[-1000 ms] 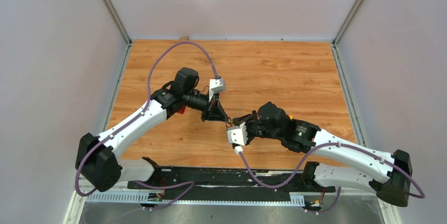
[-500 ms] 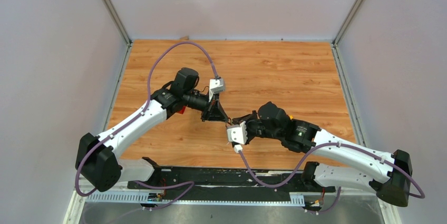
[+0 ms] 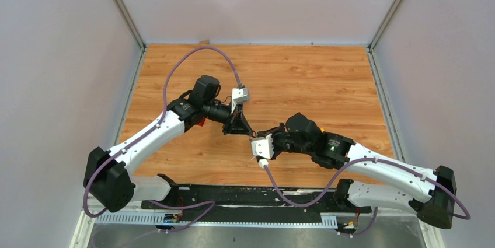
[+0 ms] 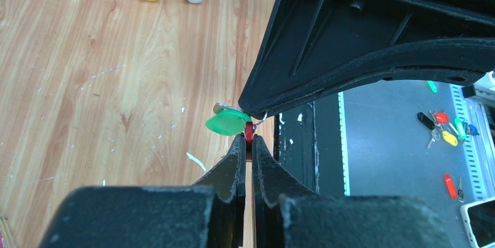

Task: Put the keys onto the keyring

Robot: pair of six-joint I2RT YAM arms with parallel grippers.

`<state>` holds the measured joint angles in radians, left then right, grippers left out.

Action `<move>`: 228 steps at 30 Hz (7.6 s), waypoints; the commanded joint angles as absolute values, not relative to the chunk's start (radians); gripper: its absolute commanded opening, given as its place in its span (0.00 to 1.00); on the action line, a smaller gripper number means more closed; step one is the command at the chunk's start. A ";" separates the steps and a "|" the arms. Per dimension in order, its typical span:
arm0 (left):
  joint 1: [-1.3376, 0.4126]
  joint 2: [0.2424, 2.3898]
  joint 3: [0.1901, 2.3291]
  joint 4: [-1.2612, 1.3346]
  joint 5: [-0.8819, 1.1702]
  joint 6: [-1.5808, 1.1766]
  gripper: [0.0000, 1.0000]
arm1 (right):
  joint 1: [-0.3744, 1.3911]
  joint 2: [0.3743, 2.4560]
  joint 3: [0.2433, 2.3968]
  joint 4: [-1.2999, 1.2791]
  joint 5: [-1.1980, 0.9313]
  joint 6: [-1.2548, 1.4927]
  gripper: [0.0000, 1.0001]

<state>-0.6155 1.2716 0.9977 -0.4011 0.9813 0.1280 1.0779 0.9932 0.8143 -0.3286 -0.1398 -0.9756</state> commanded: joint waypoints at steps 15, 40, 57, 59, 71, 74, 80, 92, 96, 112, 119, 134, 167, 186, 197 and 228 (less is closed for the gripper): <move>-0.621 1.246 0.997 -0.387 0.975 0.170 0.00 | 1.093 0.985 0.832 -0.259 -0.133 -0.965 0.00; -0.620 1.235 0.966 -0.336 1.011 0.143 0.00 | 1.073 1.013 0.871 -0.353 -0.122 -0.994 0.00; -0.621 1.251 0.947 -0.302 1.015 0.128 0.00 | 1.106 1.011 0.855 -0.314 -0.125 -0.991 0.00; -0.620 1.254 0.945 -0.299 1.016 0.126 0.00 | 1.109 1.008 0.853 -0.310 -0.123 -0.991 0.00; -0.621 1.260 0.942 -0.289 1.024 0.119 0.00 | 1.117 0.996 0.837 -0.280 -0.115 -0.996 0.00; -0.622 1.261 0.940 -0.288 1.025 0.119 0.00 | 1.119 0.994 0.834 -0.276 -0.116 -0.997 0.00; -0.622 1.262 0.936 -0.280 1.027 0.120 0.00 | 1.127 0.995 0.828 -0.265 -0.122 -0.995 0.00; -0.624 1.262 0.929 -0.273 1.036 0.120 0.00 | 1.144 1.003 0.822 -0.242 -0.109 -0.991 0.00; -0.624 1.261 0.928 -0.273 1.034 0.122 0.00 | 1.145 1.006 0.819 -0.239 -0.103 -0.993 0.00; -0.625 1.253 0.932 -0.288 1.029 0.139 0.00 | 1.147 0.991 0.804 -0.236 -0.078 -1.014 0.00; -0.625 1.247 0.933 -0.292 1.032 0.143 0.00 | 1.144 0.995 0.801 -0.248 -0.081 -1.025 0.00; -0.624 1.256 0.928 -0.292 1.041 0.149 0.00 | 1.144 0.992 0.812 -0.252 -0.096 -1.010 0.00; -0.633 1.262 0.919 -0.279 1.042 0.152 0.00 | 1.157 1.002 0.811 -0.229 -0.080 -1.008 0.00; -0.632 1.255 0.917 -0.292 1.045 0.170 0.00 | 1.158 0.997 0.801 -0.222 -0.054 -1.014 0.00; -0.634 1.261 0.911 -0.303 1.042 0.179 0.00 | 1.158 0.997 0.805 -0.218 -0.039 -1.022 0.00; -0.641 1.266 0.913 -0.328 1.049 0.212 0.00 | 1.157 0.987 0.775 -0.169 0.052 -1.059 0.00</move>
<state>-0.6220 1.2644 0.9169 -0.3244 1.0103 0.1921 1.1557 1.0096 0.7666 -0.2710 0.0067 -1.0489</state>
